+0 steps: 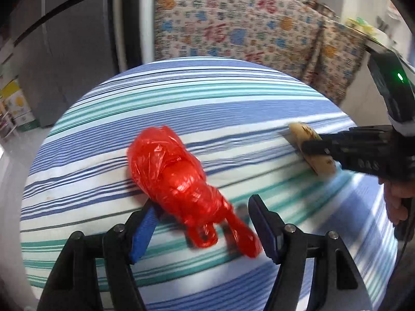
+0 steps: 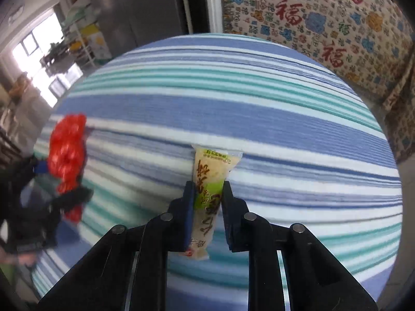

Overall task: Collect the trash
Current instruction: 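Grasp the cream snack bar with the right tool and lift it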

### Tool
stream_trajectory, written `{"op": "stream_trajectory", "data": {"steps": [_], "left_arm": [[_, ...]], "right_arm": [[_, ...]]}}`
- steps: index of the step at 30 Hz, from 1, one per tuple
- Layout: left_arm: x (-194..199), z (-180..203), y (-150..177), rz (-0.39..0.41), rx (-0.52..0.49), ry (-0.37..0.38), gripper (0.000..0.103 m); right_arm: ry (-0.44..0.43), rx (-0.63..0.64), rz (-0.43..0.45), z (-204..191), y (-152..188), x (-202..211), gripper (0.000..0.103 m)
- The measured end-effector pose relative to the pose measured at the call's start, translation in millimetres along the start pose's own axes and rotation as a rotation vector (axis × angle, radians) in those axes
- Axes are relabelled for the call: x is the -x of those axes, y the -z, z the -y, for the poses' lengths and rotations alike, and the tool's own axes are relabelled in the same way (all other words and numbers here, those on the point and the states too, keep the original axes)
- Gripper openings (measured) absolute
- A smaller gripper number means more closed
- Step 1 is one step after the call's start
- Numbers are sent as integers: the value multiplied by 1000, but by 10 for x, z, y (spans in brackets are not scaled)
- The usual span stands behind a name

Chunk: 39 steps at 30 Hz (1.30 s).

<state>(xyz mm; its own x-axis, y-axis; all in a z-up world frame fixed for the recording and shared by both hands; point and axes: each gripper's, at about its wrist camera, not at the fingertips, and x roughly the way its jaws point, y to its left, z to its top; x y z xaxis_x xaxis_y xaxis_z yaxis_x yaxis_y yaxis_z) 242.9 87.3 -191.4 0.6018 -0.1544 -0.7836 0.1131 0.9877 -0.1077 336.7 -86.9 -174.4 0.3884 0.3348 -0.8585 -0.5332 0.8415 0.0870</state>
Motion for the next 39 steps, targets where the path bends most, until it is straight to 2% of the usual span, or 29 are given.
{"op": "stream_trajectory", "data": {"steps": [2, 4, 5, 6, 7, 8, 10, 13, 17, 22, 24, 27, 31, 33, 34, 35, 39], "left_arm": [[-15, 134, 8, -8, -67, 19, 71], [-18, 234, 30, -5, -88, -11, 71], [-15, 251, 40, -8, -94, -17, 71], [-6, 267, 53, -10, -94, -24, 71], [11, 260, 73, -13, -91, -32, 71], [33, 247, 98, -17, -86, -40, 71], [78, 241, 157, -33, -76, -74, 71], [120, 197, 217, -64, -63, -105, 86], [159, 109, 228, -88, -44, -102, 85], [340, 23, 120, -4, 80, 53, 85], [330, -30, 34, 15, 128, 63, 85], [187, -110, -132, 14, 196, 6, 85], [16, -188, -282, 0, 245, 2, 85], [-12, -167, -308, 5, 231, -16, 82], [-14, -158, -316, 8, 220, -21, 63], [-22, -148, -317, 5, 207, -17, 34], [40, -150, -266, 22, 181, -9, 33]], "right_arm": [[46, 30, 2, 81, 274, 165, 20], [80, 25, 32, 157, 483, 272, 25], [85, 0, 53, 206, 577, 309, 45], [79, -33, 70, 258, 640, 325, 60], [70, -73, 90, 299, 718, 342, 82], [64, -113, 107, 340, 797, 359, 88], [78, -136, 120, 339, 891, 379, 89], [98, -82, 95, 255, 940, 393, 93], [85, -96, 77, 315, 933, 416, 94], [-6, -140, 116, 379, 899, 633, 94], [-26, -137, 126, 358, 844, 671, 94], [-27, -138, 103, 315, 750, 602, 89], [-32, -147, 73, 290, 662, 478, 78], [-29, -149, 47, 290, 627, 404, 57], [-22, -151, 33, 301, 636, 379, 19], [-13, -156, 36, 313, 635, 384, 16], [-36, -159, 90, 331, 639, 548, 15]]}}
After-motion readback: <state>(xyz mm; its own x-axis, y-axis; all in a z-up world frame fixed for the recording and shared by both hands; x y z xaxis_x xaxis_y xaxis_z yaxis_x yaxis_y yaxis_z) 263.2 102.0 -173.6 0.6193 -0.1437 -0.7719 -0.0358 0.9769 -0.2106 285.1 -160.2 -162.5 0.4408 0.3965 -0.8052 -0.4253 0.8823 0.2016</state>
